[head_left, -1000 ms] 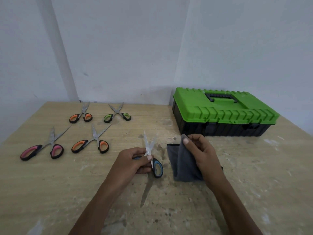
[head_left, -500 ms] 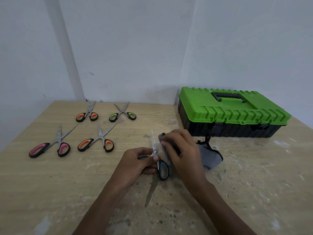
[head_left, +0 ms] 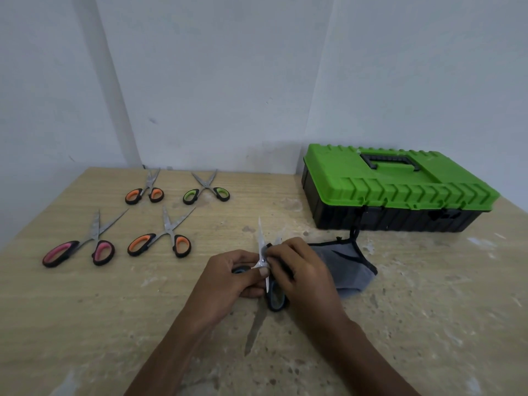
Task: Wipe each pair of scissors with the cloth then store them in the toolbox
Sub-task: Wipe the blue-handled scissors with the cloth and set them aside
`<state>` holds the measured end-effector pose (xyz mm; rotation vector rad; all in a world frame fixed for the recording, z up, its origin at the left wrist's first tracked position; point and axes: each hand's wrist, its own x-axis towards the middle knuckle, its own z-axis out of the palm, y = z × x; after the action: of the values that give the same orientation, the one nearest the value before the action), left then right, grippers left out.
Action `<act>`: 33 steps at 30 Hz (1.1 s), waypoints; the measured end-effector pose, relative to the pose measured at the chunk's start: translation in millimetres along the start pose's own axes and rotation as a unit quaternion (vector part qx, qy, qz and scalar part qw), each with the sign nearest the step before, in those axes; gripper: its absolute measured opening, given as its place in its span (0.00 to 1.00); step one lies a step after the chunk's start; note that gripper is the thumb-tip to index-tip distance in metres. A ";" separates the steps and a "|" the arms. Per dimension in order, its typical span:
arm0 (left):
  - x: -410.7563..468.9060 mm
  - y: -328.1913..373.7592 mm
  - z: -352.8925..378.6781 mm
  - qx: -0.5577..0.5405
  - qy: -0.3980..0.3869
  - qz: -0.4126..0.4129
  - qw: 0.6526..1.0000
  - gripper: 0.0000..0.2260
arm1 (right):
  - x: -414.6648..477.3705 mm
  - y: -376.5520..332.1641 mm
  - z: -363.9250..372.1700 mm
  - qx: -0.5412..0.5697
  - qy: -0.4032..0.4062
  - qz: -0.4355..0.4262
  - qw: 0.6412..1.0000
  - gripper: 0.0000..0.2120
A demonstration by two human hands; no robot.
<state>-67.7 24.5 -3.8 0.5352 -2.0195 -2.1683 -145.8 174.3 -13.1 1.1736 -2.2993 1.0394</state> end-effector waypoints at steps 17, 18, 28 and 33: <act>-0.2 -2.4 0.0 0.008 0.004 0.007 1.000 0.09 | 1.6 8.8 -5.6 0.016 0.005 0.028 0.999 0.07; -0.8 -1.9 0.3 0.007 0.001 0.008 1.000 0.09 | 3.5 12.3 -5.8 0.008 0.019 0.035 0.999 0.07; -3.0 1.8 0.4 -0.009 -0.003 0.008 1.000 0.06 | 5.0 17.8 -10.0 0.005 0.039 0.046 0.998 0.08; -4.2 4.1 1.6 -0.009 -0.004 0.007 1.000 0.06 | 4.3 6.6 -12.2 -0.032 0.106 0.008 0.994 0.08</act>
<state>-64.9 27.0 1.0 0.5077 -2.0008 -2.1812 -153.9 183.6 -5.3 0.9719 -2.1638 1.0353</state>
